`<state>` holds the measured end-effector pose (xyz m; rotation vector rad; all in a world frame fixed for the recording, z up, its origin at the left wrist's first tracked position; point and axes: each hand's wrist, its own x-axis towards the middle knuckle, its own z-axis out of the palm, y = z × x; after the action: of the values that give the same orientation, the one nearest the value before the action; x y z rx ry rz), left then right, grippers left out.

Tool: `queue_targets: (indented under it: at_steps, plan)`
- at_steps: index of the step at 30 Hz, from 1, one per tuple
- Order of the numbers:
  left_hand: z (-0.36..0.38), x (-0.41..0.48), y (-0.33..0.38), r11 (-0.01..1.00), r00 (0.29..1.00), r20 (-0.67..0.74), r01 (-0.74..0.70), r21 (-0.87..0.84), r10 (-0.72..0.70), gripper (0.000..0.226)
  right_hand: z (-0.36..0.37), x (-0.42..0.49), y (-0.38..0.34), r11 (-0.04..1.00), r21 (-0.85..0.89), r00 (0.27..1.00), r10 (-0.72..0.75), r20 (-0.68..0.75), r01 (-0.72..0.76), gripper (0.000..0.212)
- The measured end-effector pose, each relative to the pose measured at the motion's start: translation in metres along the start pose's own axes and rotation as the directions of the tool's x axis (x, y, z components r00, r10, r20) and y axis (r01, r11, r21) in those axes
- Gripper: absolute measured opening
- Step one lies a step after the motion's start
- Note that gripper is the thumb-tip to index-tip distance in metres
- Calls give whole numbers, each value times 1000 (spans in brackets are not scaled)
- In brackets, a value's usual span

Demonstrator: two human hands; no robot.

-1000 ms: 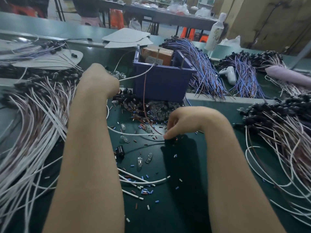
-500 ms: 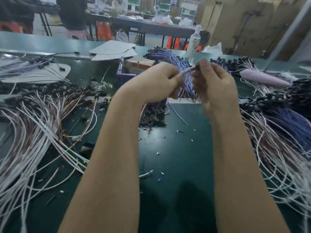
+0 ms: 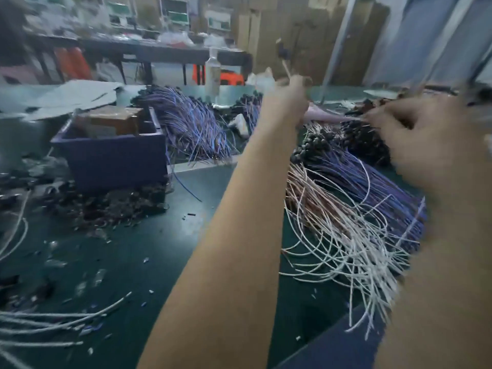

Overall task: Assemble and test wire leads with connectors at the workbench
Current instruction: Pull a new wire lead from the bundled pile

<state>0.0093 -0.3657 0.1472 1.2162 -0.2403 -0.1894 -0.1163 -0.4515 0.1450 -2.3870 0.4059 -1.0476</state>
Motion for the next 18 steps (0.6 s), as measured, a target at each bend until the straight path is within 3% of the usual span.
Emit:
queue_targets:
  at_steps: [2,4,7,10,14,18]
  plan:
    - [7,9,-46,960,991,25,120,254,-130,25,17,-3,31,977,-163,978,162,135,-139,17]
    - [12,6,-94,839,970,16,201,506,-242,25,48,-8,63,924,-240,907,351,231,-297,17]
    - [2,0,-139,641,983,-55,155,752,-173,23,94,-28,93,853,-314,815,504,285,-418,17]
    - [-8,1,-160,590,993,-41,102,801,-115,17,113,-36,107,814,-368,826,536,175,-450,13]
    - [-21,8,-150,700,997,-36,77,710,-73,19,119,-30,87,869,-285,905,426,18,-404,14]
    - [-61,8,-104,868,987,-146,19,495,62,13,141,-30,24,980,18,977,199,72,-200,18]
